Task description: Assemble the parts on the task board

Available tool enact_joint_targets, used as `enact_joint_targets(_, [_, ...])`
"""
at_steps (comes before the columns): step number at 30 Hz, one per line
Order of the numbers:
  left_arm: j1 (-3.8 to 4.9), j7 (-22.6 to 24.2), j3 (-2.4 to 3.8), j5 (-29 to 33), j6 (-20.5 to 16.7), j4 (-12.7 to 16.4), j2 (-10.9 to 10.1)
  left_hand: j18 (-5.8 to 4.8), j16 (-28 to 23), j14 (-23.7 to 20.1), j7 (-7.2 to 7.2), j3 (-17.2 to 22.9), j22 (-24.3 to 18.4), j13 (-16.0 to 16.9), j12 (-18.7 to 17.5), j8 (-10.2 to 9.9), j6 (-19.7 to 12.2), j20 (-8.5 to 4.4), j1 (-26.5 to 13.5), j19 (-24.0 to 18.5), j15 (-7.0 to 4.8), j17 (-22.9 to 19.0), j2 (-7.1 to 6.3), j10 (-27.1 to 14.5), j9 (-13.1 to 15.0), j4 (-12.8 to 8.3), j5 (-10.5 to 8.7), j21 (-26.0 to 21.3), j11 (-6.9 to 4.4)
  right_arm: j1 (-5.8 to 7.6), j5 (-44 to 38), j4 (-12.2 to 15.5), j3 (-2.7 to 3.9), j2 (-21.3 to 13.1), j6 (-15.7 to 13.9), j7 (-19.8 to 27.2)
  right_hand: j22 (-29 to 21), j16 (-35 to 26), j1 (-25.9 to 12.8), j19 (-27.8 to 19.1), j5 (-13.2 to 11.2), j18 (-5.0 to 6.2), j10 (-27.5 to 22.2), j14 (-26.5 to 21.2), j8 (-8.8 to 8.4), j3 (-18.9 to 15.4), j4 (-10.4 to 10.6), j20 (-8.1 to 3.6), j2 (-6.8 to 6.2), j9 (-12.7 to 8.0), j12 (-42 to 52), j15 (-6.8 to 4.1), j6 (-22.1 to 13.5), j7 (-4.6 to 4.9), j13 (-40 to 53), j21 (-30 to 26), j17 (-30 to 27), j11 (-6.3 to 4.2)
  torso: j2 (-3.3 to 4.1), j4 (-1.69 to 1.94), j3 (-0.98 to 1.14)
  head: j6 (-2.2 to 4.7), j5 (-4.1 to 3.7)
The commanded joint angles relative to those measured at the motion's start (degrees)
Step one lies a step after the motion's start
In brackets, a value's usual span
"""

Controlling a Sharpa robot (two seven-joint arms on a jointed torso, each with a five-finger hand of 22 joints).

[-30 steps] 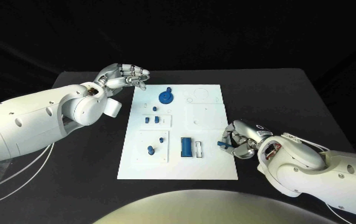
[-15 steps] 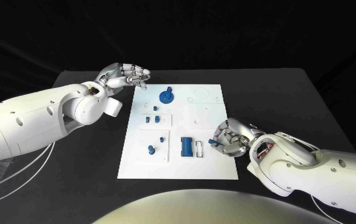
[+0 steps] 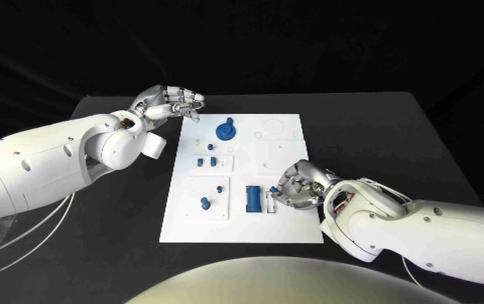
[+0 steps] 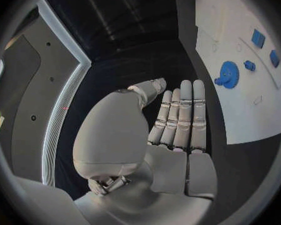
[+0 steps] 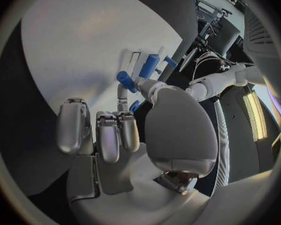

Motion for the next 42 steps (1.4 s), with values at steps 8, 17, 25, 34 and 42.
enact_joint_targets(8, [0.06,0.22,0.05,-0.26,1.07,0.24,0.14,0.59,-0.29,0.35,1.46,-0.10,0.16,-0.09,-0.24,0.35,0.19,-0.12,0.28,-0.26,-0.20,-0.07,0.25,0.43,-0.14,-0.41,-0.05,0.36,0.04,-0.61,1.81,-1.17,-0.02,1.35,0.74,-0.83,10.22,0.31,-0.78,0.45,-0.34,-0.73,4.56,5.98,0.13,-0.93,0.27,-0.15,0.08,-0.03,0.56,-0.48,0.82,-0.43,12.47,0.14,15.08,-0.18,-0.05,0.00,-0.01,-0.02,0.22])
enact_joint_targets(17, [0.06,0.14,0.05,-0.27,1.06,0.33,0.01,0.59,-0.29,0.35,1.46,-0.10,0.16,-0.09,-0.24,0.35,0.19,-0.12,0.28,-0.26,-0.20,-0.07,0.25,0.43,-0.14,-0.41,-0.05,0.36,0.04,-0.66,1.74,-1.96,-0.03,1.98,2.68,-1.03,10.18,0.31,-0.81,0.39,-0.35,-0.69,4.65,5.98,0.14,-1.04,0.29,-0.16,0.10,-0.03,0.76,-0.49,0.86,-0.45,12.64,-0.05,15.08,-0.18,0.01,-0.02,-0.02,-0.02,0.34])
enact_joint_targets(25, [0.07,0.09,0.05,-0.31,1.06,0.35,-0.05,0.59,-0.29,0.35,1.46,-0.10,0.16,-0.09,-0.24,0.35,0.19,-0.12,0.28,-0.26,-0.20,-0.07,0.25,0.43,-0.14,-0.41,-0.05,0.36,0.04,-0.68,1.66,-2.04,-0.03,2.37,2.94,-1.03,10.22,0.31,-1.24,0.46,-0.36,-0.73,5.02,5.98,0.33,-1.90,0.64,-0.21,0.46,-0.04,1.51,-0.56,1.30,-0.58,13.27,0.15,15.08,-0.28,-0.03,-0.03,0.04,-0.02,0.39])
enact_joint_targets(34, [0.07,0.06,0.05,-0.41,1.04,0.36,-0.14,0.59,-0.29,0.35,1.46,-0.10,0.16,-0.09,-0.24,0.35,0.19,-0.12,0.28,-0.26,-0.20,-0.07,0.25,0.43,-0.14,-0.41,-0.05,0.36,0.04,-0.69,1.58,-1.56,-0.03,2.23,2.96,-0.85,10.41,0.31,-3.86,0.70,-0.57,-0.87,5.52,5.98,0.62,-6.59,2.32,-0.36,0.92,-0.21,2.52,-0.68,2.10,-0.70,14.14,0.95,15.08,-0.40,0.00,-0.06,0.03,-0.02,0.46])
enact_joint_targets(42, [0.07,0.01,0.05,-0.46,1.03,0.32,-0.17,0.58,-0.31,0.38,1.48,-0.12,0.20,-0.10,-0.27,0.35,0.18,-0.10,0.16,-0.31,-0.18,-0.08,0.29,0.42,-0.19,-0.35,-0.04,0.39,0.05,-0.70,1.12,-1.01,-0.03,2.03,2.83,-0.83,10.45,0.31,-4.79,0.77,-0.52,-0.91,5.64,5.98,0.61,-8.19,2.52,-0.40,1.59,-0.36,2.77,-0.72,2.34,-0.77,14.35,1.16,15.08,-0.44,-0.01,-0.08,0.04,-0.02,0.48])
